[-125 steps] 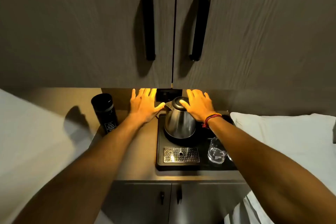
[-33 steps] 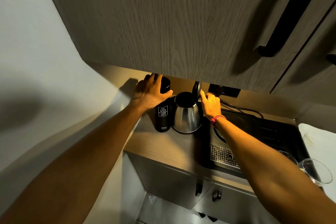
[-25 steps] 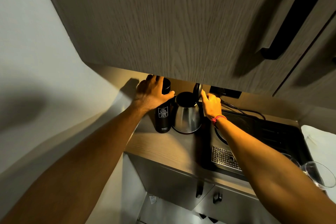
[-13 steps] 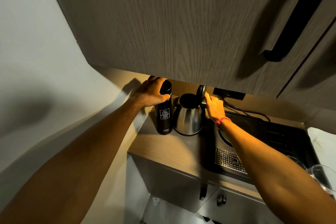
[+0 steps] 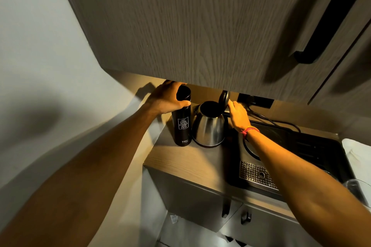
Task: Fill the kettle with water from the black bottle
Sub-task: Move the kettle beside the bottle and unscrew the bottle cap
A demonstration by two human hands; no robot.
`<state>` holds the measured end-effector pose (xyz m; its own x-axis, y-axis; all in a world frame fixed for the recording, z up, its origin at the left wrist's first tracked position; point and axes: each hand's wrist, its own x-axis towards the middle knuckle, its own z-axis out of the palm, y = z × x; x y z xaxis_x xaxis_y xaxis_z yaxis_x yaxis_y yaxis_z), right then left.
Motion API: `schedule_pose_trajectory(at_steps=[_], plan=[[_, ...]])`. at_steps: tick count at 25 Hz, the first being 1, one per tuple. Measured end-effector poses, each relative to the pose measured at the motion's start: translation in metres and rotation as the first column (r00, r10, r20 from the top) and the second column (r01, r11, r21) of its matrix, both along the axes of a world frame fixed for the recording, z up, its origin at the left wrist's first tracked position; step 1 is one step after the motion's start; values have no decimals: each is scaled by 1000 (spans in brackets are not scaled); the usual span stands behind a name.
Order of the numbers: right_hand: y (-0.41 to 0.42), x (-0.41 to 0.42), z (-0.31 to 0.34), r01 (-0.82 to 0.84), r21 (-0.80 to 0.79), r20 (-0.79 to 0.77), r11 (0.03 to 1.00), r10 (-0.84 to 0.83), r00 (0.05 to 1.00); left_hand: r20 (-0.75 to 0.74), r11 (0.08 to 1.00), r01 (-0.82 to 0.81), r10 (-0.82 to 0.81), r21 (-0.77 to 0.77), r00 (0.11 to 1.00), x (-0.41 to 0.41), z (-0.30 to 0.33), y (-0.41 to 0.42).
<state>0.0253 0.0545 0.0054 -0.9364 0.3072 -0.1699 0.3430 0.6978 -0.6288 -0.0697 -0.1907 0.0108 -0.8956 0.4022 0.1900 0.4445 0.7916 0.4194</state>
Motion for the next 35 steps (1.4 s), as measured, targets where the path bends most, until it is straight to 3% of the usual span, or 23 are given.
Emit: schedule_pose_trajectory(at_steps=[4, 6, 9, 11, 18, 21, 23, 25, 29, 32, 35], plan=[[13, -31, -41, -122, 244, -72, 962, 143, 987, -162, 983, -94, 68, -158, 984, 6, 6, 8], [19, -39, -53, -93, 296, -129, 951, 136, 982, -135, 978, -91, 66, -189, 989, 7, 7, 10], [20, -39, -64, -98, 295, -152, 951, 148, 977, 97, 983, 81, -66, -163, 993, 2, 9, 5], [19, -38, -64, -95, 192, -136, 977, 122, 983, 198, 991, 108, -91, -76, 976, 0, 12, 3], [18, -26, -57, -137, 362, -34, 922, 160, 986, 15, 970, -55, 60, -235, 998, -3, 15, 7], [23, -39, -62, -175, 301, -82, 937, 208, 975, 98, 982, 36, -18, -186, 995, -8, 15, 1], [25, -40, -63, -204, 343, -30, 917, 228, 973, 188, 985, 124, -100, -122, 977, -9, 17, -1], [27, -43, -68, -206, 372, -11, 905, 226, 974, 167, 984, 133, -112, -119, 980, -7, 20, -1], [27, -46, -72, -241, 401, -18, 884, 270, 963, 49, 986, -32, 41, -164, 998, 0, 22, 1], [30, -48, -75, -259, 422, -8, 869, 289, 957, 171, 979, 142, -117, -146, 978, -3, 23, -3], [30, -49, -78, -264, 416, -20, 870, 300, 954, 135, 972, 117, -90, -202, 987, -2, 27, -3]])
